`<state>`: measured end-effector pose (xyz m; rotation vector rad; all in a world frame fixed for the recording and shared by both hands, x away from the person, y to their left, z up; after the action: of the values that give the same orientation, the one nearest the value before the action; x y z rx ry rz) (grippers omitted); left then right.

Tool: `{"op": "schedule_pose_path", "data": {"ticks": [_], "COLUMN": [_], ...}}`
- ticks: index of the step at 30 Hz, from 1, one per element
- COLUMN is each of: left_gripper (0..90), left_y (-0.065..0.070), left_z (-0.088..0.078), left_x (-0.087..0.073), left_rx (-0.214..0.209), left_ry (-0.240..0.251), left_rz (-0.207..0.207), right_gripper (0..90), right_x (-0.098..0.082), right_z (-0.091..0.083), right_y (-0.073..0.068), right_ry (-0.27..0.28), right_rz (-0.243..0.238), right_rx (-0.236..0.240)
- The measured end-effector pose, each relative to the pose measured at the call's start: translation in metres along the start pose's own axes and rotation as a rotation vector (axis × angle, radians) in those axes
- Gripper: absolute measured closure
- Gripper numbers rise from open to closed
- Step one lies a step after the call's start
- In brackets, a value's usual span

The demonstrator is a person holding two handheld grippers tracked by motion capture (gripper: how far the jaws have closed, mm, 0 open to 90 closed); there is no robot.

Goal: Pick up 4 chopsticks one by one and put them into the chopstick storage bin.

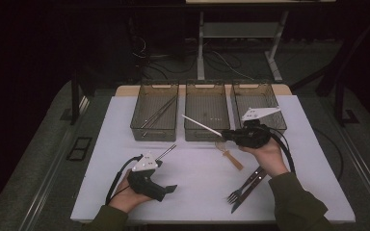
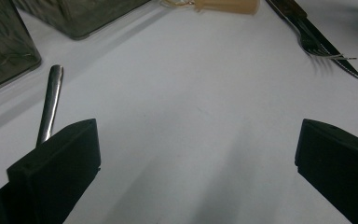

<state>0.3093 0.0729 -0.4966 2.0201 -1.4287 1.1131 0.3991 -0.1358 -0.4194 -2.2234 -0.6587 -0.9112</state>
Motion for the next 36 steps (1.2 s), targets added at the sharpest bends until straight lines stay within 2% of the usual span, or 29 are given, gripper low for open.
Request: {"op": "schedule_pose_path", "data": {"ticks": [6,15,23,36], "left_gripper": [0.0,0.0,0.0,0.0], "left_y": [0.0,0.0,0.001,0.001], "left_z": [0.0,0.001,0.001,0.002], "left_x": [0.0,0.0,0.0,-0.001], "left_rx": [-0.001,-0.002,-0.002,-0.007], "left_ry": [-0.003,-0.005,-0.007,-0.008], "left_rz": [0.0,0.001,0.008,0.007], "right_gripper": [84.1,84.1,84.1,84.0], "right_x": [0.015,0.047,0.07,0.098], "right_z": [0.012,0.034,0.066,0.126], "right_y": [-0.003,-0.011,-0.016,-0.014], "right_ry": [0.001,0.0,-0.012,-0.054], "right_rz": [0.014,0.008,0.008,0.024], "right_rx": [-0.017,-0.049,-0.073,-0.128]}}
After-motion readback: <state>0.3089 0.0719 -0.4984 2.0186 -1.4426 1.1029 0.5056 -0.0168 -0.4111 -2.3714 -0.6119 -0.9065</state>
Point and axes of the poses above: each handheld gripper's, and its own axes: z roughly forward along the jaws, x roughly out of its top, y roughly to its right, the point moved 10 cm from there along z, roughly forward along the jaws, and after that the axes turned 15 degrees about z, right-handed, at the moved point
